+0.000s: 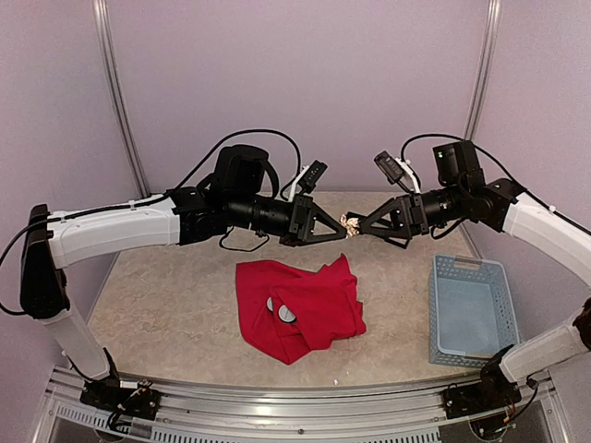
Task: Remove the brooch from the garment
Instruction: Pass from the right arm to the left, then close the brooch at the center of the board.
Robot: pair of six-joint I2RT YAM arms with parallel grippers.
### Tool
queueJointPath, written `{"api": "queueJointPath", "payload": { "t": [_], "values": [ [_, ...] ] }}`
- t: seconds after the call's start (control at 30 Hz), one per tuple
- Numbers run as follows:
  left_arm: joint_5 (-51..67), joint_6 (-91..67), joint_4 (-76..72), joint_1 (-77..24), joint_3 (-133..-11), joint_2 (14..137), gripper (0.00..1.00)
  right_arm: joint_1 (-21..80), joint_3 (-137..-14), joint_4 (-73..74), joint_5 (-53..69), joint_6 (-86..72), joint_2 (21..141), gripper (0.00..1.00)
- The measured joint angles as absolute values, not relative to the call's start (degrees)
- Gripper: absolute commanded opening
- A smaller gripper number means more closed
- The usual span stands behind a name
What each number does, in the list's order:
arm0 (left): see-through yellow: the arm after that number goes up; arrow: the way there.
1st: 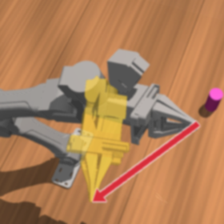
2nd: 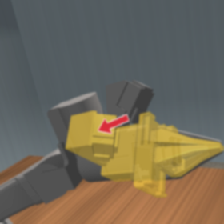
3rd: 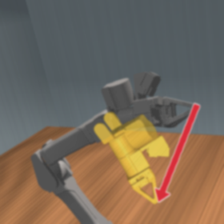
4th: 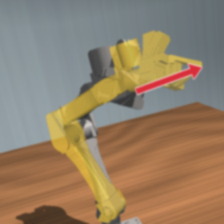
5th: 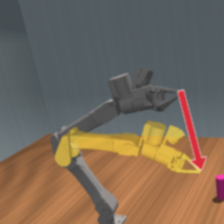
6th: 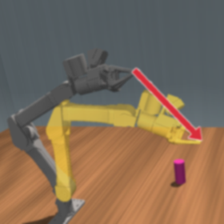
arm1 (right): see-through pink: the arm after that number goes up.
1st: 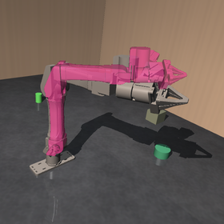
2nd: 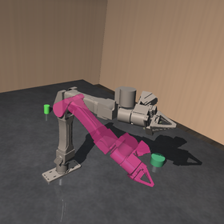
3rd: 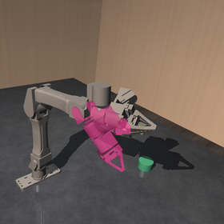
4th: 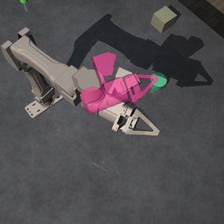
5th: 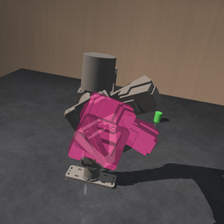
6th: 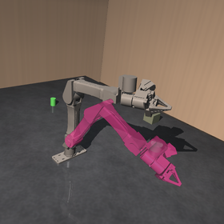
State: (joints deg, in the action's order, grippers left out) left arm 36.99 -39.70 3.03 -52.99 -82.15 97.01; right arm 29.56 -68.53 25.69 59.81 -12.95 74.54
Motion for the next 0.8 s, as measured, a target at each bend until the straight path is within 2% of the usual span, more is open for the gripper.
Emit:
{"api": "queueJointPath", "payload": {
  "t": [0.8],
  "values": [
    [39.9, -40.3, 2.7, -53.0, -83.2, 97.1, 0.00, 31.9, -70.6, 29.1, 57.9, -9.7, 77.1, 0.27]
  ]
}}
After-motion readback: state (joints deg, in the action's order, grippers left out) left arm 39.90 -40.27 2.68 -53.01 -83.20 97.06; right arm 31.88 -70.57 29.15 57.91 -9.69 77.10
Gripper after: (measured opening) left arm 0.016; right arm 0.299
